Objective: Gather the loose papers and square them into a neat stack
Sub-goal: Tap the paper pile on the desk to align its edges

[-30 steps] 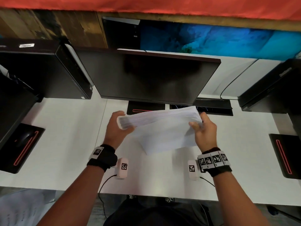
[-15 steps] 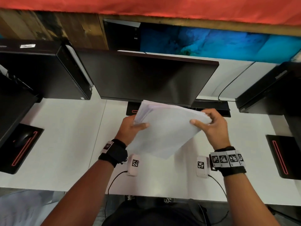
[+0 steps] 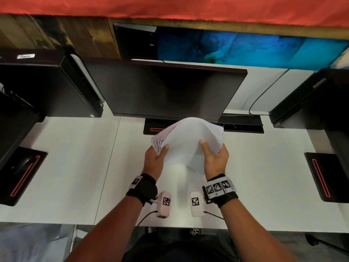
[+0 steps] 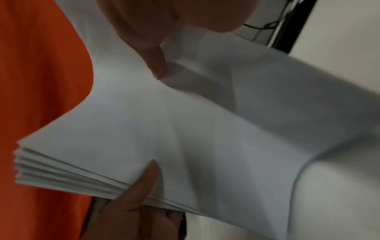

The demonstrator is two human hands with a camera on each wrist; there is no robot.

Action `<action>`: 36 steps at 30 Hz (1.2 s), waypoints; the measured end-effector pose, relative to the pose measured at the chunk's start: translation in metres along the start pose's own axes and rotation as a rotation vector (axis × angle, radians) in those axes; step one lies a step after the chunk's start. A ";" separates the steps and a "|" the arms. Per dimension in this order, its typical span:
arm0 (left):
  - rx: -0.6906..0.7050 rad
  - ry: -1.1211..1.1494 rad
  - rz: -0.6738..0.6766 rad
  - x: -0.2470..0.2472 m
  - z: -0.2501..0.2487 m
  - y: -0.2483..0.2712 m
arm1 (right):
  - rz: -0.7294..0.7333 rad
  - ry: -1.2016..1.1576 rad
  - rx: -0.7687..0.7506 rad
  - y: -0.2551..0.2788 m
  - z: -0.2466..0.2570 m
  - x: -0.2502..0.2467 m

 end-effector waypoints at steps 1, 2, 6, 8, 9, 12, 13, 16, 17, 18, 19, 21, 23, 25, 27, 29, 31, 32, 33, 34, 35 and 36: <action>-0.005 -0.006 -0.016 0.002 0.001 0.002 | -0.008 -0.011 0.026 0.003 -0.007 0.000; -0.003 -0.005 -0.021 0.004 0.003 0.003 | -0.010 -0.021 0.045 0.004 -0.013 -0.002; -0.037 0.062 0.000 0.004 -0.001 0.003 | 0.034 -0.054 0.108 -0.002 -0.018 -0.015; -0.072 0.129 0.024 -0.002 -0.002 -0.003 | 0.097 -0.052 0.128 -0.013 -0.013 -0.023; -0.080 0.147 0.042 -0.005 -0.004 -0.006 | 0.127 -0.039 0.137 -0.019 -0.010 -0.026; -0.067 0.173 0.104 -0.005 -0.014 -0.012 | 0.229 -0.019 0.151 -0.027 0.002 -0.024; -0.060 0.178 0.122 -0.003 -0.018 -0.013 | 0.266 -0.015 0.148 -0.027 0.007 -0.019; -0.050 0.204 0.113 -0.003 -0.024 -0.016 | 0.292 0.025 0.085 -0.026 0.021 -0.013; -0.042 0.213 0.106 -0.004 -0.026 -0.017 | 0.278 0.033 0.065 -0.026 0.025 -0.013; -0.032 0.219 0.107 -0.005 -0.029 -0.018 | 0.277 0.034 0.047 -0.025 0.029 -0.013; -0.026 0.219 0.113 -0.004 -0.031 -0.017 | 0.277 0.035 0.039 -0.024 0.031 -0.012; -0.023 0.218 0.115 -0.002 -0.034 -0.015 | 0.286 0.044 0.021 -0.020 0.033 -0.010; -0.006 0.220 0.093 -0.002 -0.037 -0.014 | 0.247 0.050 -0.026 -0.016 0.036 -0.010; 0.000 0.227 0.092 -0.001 -0.038 -0.015 | 0.194 0.074 -0.098 -0.014 0.041 -0.012; -0.007 0.236 0.108 0.002 -0.036 -0.014 | 0.158 0.112 -0.151 -0.010 0.044 -0.014; -0.017 0.232 0.104 0.005 -0.036 -0.013 | 0.104 0.119 -0.173 -0.005 0.046 -0.013; -0.024 0.241 0.095 0.005 -0.034 -0.013 | 0.057 0.074 -0.163 0.000 0.046 -0.010; -0.025 0.247 0.092 0.006 -0.034 -0.013 | 0.038 0.041 -0.152 0.001 0.047 -0.008; -0.029 0.252 0.092 0.006 -0.034 -0.013 | 0.015 0.016 -0.136 0.002 0.047 -0.007; -0.037 0.251 0.091 0.006 -0.033 -0.013 | -0.016 0.001 -0.119 0.001 0.047 -0.006; -0.041 0.247 0.090 0.007 -0.033 -0.013 | -0.053 -0.009 -0.105 0.000 0.048 -0.005; -0.043 0.241 0.088 0.007 -0.033 -0.013 | -0.084 -0.020 -0.102 -0.001 0.049 -0.005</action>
Point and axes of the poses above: each hand's wrist, its own y-axis away from the middle knuckle, its own x-axis out of the palm, z = x × y, the point moved 7 cm from there along -y, towards the middle knuckle, and after that the axes turned 12 degrees about -y, right-handed, at the moved point
